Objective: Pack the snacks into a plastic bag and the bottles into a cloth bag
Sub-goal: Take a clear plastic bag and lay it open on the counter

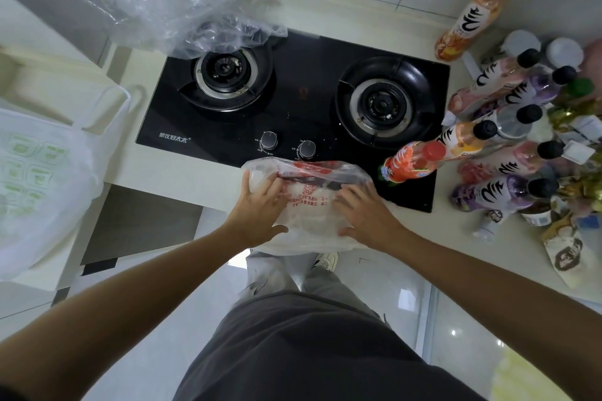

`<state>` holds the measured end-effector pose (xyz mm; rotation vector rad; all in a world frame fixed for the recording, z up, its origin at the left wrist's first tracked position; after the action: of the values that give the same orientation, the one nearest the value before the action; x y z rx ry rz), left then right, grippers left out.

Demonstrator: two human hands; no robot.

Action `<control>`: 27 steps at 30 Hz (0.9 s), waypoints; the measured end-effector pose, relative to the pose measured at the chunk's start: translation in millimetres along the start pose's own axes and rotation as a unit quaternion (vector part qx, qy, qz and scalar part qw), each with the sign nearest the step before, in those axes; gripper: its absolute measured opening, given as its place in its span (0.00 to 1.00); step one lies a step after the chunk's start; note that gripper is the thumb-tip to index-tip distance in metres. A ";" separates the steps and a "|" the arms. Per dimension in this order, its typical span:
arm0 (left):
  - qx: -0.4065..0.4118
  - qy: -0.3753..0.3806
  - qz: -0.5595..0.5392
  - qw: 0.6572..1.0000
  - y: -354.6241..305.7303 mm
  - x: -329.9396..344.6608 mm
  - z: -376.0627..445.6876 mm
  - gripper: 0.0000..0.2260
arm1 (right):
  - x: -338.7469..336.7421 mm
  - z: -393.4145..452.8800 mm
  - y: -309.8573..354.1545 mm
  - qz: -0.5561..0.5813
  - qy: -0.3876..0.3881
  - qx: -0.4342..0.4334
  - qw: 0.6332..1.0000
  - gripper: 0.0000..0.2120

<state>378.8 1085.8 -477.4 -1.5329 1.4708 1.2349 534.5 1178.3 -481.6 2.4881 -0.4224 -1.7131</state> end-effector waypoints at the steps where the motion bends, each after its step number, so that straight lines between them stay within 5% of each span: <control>1: -0.003 -0.001 0.003 1.000 -0.3 0.1 -0.6 0.36 | 4.8 -2.6 -0.5 -0.002 0.015 0.009 1.000 0.37; 8: -0.053 0.063 0.041 0.996 -3.4 21.2 -11.2 0.58 | 38.2 -22.3 1.7 0.006 0.073 0.021 0.997 0.64; 16: -0.050 0.104 0.064 0.991 -20.3 26.0 -14.9 0.61 | 55.4 -43.4 -0.8 0.037 0.073 0.000 0.997 0.63; 27: 0.046 0.078 0.048 0.995 -137.1 -9.2 -7.3 0.56 | 80.8 -171.1 -41.7 0.025 0.077 0.102 0.991 0.65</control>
<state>515.3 1101.2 -485.5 -1.5424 1.6966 1.1062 727.2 1182.1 -501.4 2.6997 -0.6702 -1.5144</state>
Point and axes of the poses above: each hand's wrist, its own z-axis towards the middle knuckle, its own x-axis out of the palm, y = z × x, the point moved 10 cm from there along z, towards the middle knuckle, and after that the axes turned 14 degrees about -x, right-handed, at the moved point
